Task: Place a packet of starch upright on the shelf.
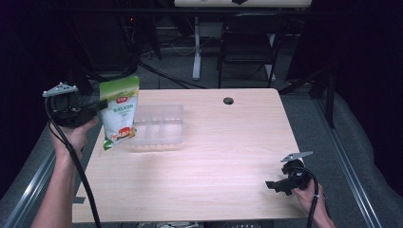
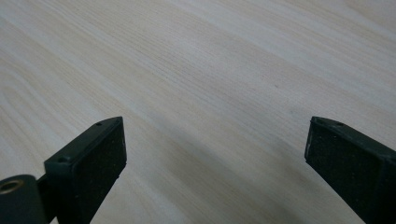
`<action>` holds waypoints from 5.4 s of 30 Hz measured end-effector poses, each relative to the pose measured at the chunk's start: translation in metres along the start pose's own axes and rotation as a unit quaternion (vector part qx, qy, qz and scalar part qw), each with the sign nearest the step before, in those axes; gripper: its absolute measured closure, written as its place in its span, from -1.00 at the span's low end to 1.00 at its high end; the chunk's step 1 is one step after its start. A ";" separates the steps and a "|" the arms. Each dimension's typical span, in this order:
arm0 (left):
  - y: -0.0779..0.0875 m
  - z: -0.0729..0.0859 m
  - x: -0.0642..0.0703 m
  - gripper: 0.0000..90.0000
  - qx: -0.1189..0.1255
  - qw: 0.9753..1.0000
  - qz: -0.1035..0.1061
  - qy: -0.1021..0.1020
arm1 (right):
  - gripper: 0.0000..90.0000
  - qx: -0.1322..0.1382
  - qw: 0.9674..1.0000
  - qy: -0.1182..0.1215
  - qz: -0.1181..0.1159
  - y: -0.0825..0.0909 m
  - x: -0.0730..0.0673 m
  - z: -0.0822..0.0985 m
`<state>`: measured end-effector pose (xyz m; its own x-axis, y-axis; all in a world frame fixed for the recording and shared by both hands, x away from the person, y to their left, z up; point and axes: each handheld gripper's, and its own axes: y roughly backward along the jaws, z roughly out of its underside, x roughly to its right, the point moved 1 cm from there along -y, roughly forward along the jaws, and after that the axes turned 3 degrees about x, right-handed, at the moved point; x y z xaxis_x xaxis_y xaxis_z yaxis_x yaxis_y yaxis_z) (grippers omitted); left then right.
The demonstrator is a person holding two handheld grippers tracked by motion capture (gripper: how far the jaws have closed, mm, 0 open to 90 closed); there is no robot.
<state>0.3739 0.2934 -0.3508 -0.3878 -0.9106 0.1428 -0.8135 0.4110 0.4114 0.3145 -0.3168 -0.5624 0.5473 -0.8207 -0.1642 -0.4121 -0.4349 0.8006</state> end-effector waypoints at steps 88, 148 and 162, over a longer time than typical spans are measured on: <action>-0.133 0.038 -0.026 1.00 -0.058 0.996 -0.067 0.032 | -0.90 -0.001 1.000 0.004 -0.013 -0.001 -0.001 -0.001; -0.118 0.081 -0.047 -0.55 -0.046 0.987 -0.132 0.079 | -0.89 0.000 1.000 0.008 -0.004 0.002 -0.001 -0.001; -0.085 0.064 -0.041 -0.89 -0.050 0.989 -0.130 0.057 | -0.89 0.001 1.000 0.007 -0.006 0.003 -0.002 -0.002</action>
<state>0.4310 0.2988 -0.4489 -0.1149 -0.9862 0.1195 -0.8296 0.1614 0.5345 0.3134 -0.3159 -0.5588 0.5627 -0.8099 -0.1653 -0.4065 -0.4453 0.7978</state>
